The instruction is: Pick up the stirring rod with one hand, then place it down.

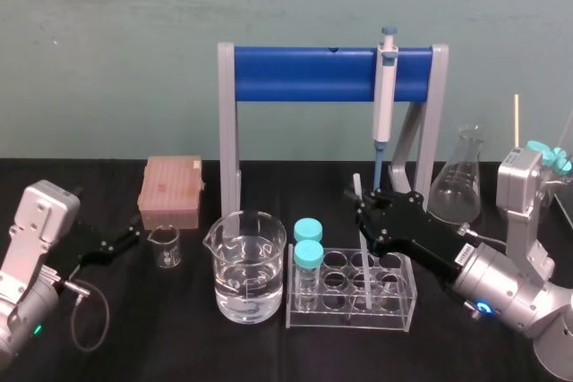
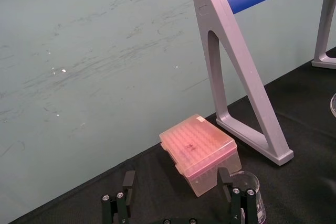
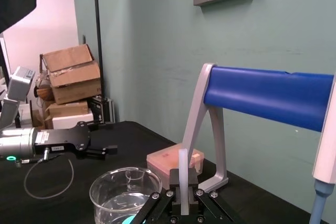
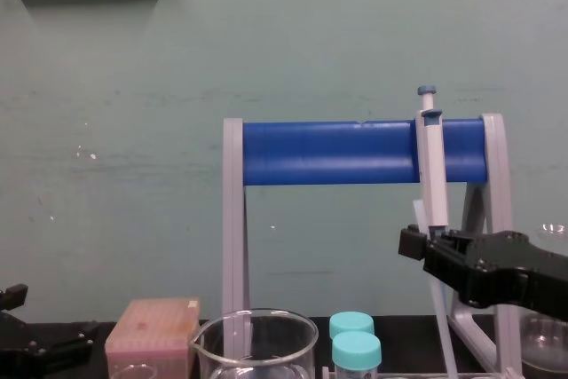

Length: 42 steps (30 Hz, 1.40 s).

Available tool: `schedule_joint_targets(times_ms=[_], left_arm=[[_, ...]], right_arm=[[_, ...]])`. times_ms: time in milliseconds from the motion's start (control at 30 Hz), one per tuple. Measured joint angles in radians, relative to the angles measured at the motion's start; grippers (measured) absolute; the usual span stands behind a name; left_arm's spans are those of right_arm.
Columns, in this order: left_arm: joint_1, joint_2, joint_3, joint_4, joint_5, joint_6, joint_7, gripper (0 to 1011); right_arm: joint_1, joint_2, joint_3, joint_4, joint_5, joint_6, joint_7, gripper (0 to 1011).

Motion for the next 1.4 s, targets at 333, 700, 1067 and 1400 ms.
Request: schedule_joint_targets(times_ms=[333, 700, 1067, 1400], left_arm=[[0.000, 0.000, 0.000, 0.000, 0.000, 0.000, 0.000, 1000], [0.000, 0.000, 0.000, 0.000, 0.000, 0.000, 0.000, 1000], [0.000, 0.000, 0.000, 0.000, 0.000, 0.000, 0.000, 1000], [0.000, 0.000, 0.000, 0.000, 0.000, 0.000, 0.000, 1000]], right_arm=[[-0.001, -0.017, 0.002, 0.014, -0.008, -0.003, -0.008, 72], [0.004, -0.025, 0.000, 0.025, -0.015, 0.005, -0.008, 72], [0.002, -0.029, -0.005, 0.034, -0.022, 0.023, -0.014, 72], [0.001, -0.029, -0.008, 0.034, -0.026, 0.028, -0.017, 72]])
